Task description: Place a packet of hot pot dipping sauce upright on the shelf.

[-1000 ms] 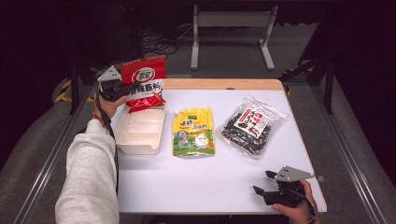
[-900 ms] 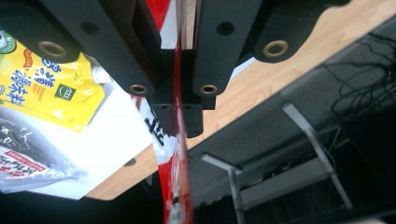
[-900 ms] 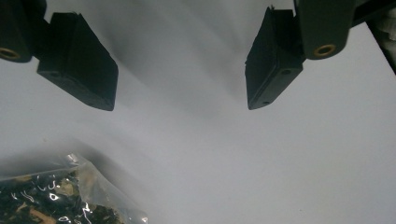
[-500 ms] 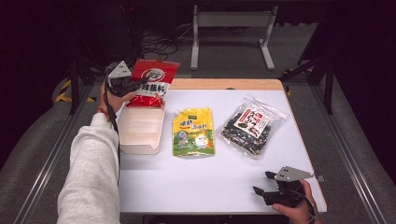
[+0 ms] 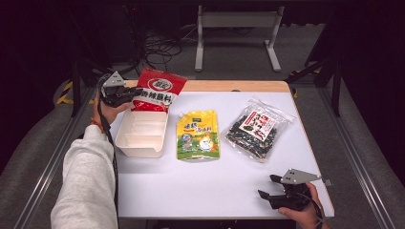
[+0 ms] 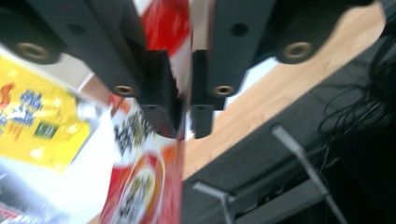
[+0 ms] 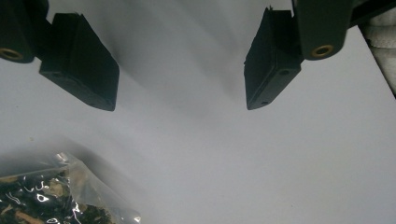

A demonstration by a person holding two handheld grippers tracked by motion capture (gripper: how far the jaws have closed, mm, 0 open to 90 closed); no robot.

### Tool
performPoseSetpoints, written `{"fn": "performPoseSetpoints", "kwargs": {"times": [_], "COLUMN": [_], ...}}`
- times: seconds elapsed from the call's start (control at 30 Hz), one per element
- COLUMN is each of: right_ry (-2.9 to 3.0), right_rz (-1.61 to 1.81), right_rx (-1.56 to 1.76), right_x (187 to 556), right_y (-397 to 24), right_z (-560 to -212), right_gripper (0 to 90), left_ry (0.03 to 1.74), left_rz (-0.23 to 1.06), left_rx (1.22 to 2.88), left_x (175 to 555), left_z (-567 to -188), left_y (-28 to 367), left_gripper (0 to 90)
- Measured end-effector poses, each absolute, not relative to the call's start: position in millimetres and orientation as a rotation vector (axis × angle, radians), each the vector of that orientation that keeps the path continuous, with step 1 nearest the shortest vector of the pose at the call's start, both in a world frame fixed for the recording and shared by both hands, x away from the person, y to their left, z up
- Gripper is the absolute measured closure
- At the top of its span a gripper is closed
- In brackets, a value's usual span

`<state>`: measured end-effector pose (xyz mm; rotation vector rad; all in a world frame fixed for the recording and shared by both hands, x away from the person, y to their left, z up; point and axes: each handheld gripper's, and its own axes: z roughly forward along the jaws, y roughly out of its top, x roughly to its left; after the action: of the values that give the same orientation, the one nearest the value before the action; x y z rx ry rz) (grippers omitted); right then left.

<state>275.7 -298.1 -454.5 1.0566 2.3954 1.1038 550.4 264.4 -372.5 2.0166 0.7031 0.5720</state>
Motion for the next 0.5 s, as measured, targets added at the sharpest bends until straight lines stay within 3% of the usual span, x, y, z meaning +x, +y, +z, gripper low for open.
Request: {"fn": "performPoseSetpoints", "kwargs": {"times": [0.17,0.5], "right_ry": [2.412,2.432], "right_rz": [1.108,1.095], "right_rx": [1.034,1.01], "right_x": [276.1,276.8], "right_y": [-294.9,-291.9], "right_z": [-453.5,-454.1], "right_gripper": [26.8,26.9], "left_ry": [0.734,0.8], "left_rz": [0.574,0.599], "left_rx": [2.004,2.086], "left_x": [548.0,549.5], "left_z": [-377.2,-378.4], "left_y": [261.6,255.9], "left_gripper": [89.9,90.0]}}
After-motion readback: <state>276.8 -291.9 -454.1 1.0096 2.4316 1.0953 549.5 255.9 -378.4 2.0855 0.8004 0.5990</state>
